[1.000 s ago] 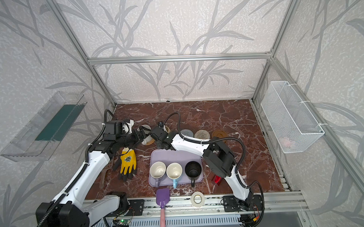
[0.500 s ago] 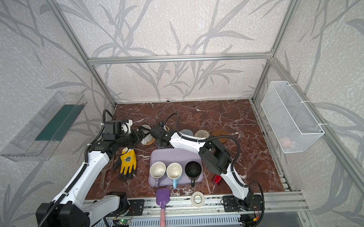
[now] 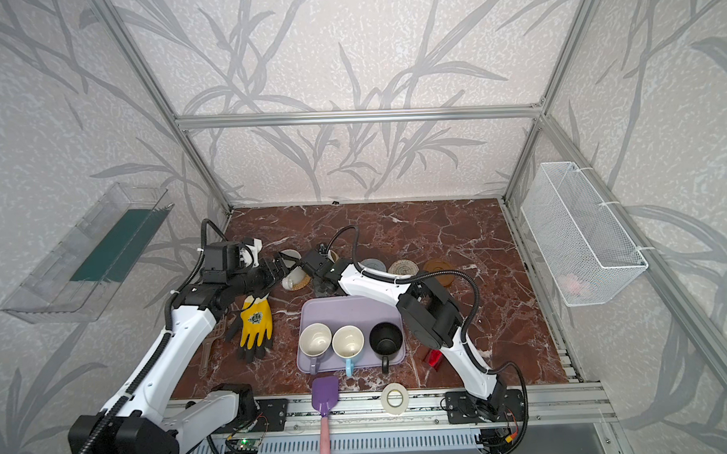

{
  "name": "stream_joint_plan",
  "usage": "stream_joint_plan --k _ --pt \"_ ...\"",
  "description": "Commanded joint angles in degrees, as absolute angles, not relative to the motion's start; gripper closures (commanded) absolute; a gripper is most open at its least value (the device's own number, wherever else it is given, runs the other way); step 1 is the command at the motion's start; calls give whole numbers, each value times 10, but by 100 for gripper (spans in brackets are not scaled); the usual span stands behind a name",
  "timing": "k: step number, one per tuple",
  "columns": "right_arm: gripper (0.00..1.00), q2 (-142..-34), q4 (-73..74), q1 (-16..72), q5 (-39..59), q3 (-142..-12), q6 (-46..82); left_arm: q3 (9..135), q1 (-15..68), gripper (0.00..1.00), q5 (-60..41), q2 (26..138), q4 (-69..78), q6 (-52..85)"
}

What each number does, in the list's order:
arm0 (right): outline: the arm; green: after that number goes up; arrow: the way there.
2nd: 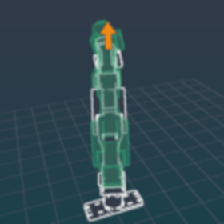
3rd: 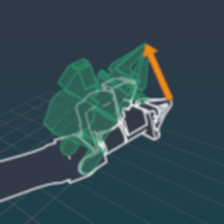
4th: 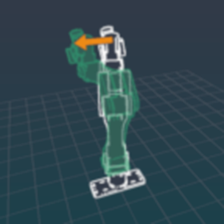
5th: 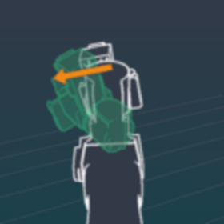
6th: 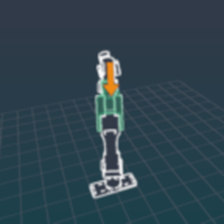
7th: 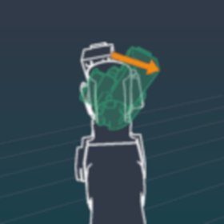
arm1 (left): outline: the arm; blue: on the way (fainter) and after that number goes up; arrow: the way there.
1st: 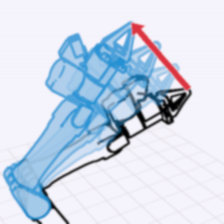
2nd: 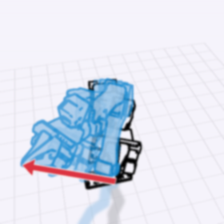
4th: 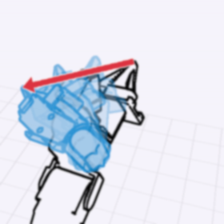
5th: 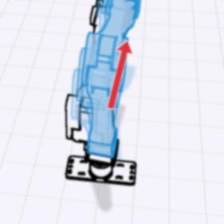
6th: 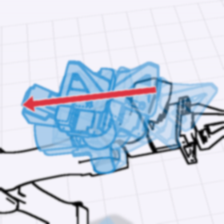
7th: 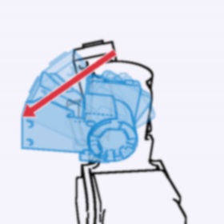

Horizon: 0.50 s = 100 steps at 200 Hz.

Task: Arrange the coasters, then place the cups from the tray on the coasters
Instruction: 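Open right gripper off the cream mug handle and raise it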

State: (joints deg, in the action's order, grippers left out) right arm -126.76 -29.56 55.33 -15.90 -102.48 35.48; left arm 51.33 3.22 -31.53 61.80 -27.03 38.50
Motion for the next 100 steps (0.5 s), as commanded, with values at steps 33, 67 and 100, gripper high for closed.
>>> stream_joint_plan --k 33,67,100 --pt "99 -1284 -305 557 -186 -1047 409 511 29 4 -322 615 -265 382" --pt "67 -1282 -299 564 -167 -1045 403 512 28 4 -323 615 -267 379" --pt "60 -1275 -301 566 -163 -1044 389 510 28 4 -323 618 -264 379"
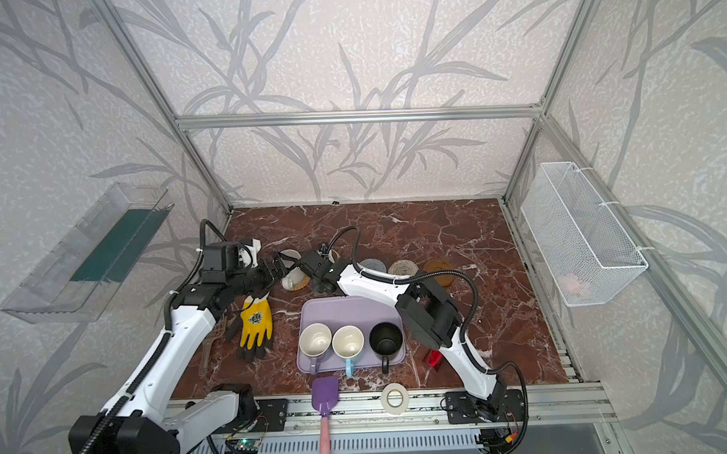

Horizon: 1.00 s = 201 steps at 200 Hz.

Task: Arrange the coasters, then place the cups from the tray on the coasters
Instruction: 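Open right gripper off the cream mug handle and raise it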

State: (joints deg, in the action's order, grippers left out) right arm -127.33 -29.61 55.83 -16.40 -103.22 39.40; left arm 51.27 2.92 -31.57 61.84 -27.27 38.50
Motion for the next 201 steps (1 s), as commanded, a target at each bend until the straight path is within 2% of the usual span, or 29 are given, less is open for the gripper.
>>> stream_joint_plan --k 1,76,111,143,157,201 --pt "60 -1274 -301 566 -163 -1044 389 510 28 4 -323 618 -264 379" --pt "60 -1263 -296 572 -149 -1043 368 505 27 4 -326 612 -262 385" --pt "60 -1232 -276 575 -165 -1014 369 507 27 4 -326 613 -269 384" --pt "59 -1212 -314 579 -192 -1020 334 511 27 4 -328 614 -281 375" --pt "56 -1186 -300 580 -190 -998 330 510 27 4 -330 614 -290 367" --pt "34 -1084 -286 581 -186 -916 318 515 32 2 -336 609 -343 349"
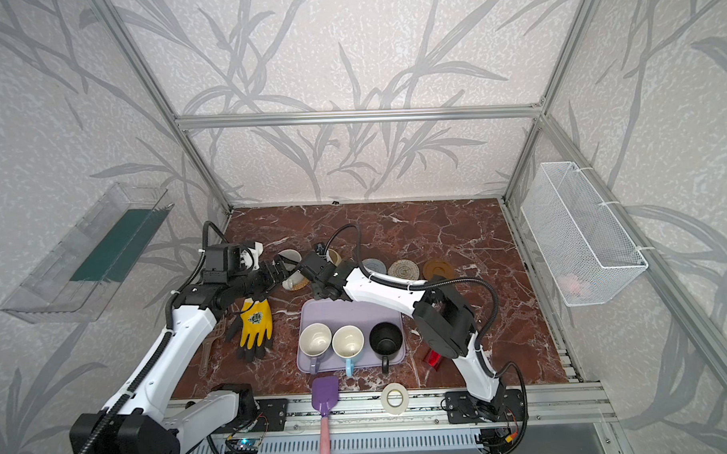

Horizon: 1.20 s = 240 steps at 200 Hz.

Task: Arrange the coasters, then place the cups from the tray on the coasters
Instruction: 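Move left gripper over the lilac mug on the tray while right gripper hovers nearby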

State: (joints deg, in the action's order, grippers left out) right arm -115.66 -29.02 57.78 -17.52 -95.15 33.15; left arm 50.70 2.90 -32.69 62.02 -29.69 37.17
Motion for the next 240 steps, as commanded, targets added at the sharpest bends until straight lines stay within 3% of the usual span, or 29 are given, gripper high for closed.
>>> stream_joint_plan --k 1,25,27,30,32,77,113,172,240 --pt "34 -1081 -286 581 -186 -913 317 515 32 2 -336 609 -344 349" --pt "29 -1012 -247 582 -193 -846 278 498 49 1 -341 599 -359 349" --pt "23 -1007 -246 582 -196 -842 276 498 52 1 -338 598 -361 348" --pt "3 -999 -245 582 -199 -836 273 497 56 1 -332 594 -367 346" --pt "0 -994 -243 582 -202 -831 271 497 59 1 -328 593 -370 344" --pt "1 -883 -187 598 -187 -731 213 535 172 1 -219 610 -469 302" --pt "1 -822 -198 598 -153 -679 206 564 276 1 -42 607 -576 296" --pt "1 -755 -157 598 -65 -586 219 505 331 1 -124 561 -534 337" --pt "1 -753 -147 597 -77 -553 226 484 458 1 -70 581 -571 365"
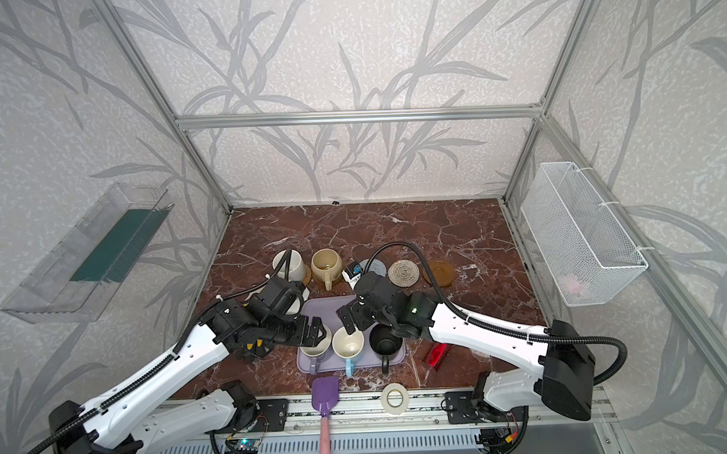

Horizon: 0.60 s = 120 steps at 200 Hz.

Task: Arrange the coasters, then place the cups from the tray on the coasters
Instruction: 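Move left gripper over the lilac mug on the tray while right gripper hovers nearby, then lower left gripper onto the lilac mug and close on it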

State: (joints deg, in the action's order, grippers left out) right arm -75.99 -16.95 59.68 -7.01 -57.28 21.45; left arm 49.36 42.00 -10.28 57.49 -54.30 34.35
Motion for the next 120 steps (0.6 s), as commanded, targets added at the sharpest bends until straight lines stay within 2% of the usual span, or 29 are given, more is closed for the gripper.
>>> stream_joint_plan --k 1,26,57,69,86,106,120 --pt "1 -753 -146 597 -77 -553 226 485 459 1 -68 581 -574 365" --pt "1 -758 -133 597 -77 -546 232 481 480 1 -29 584 -603 383" --pt "1 -761 -134 597 -62 -550 226 454 493 3 -38 584 -578 416" --pt "1 -757 -129 594 -41 -546 236 436 495 8 -50 586 -560 428" --pt "1 -745 -93 590 14 -521 256 422 496 9 -69 588 -542 438" --pt "1 -735 -71 590 28 -502 256 409 501 18 -61 586 -537 446" --pt "1 -733 -71 590 33 -498 252 398 502 32 -54 581 -530 451"
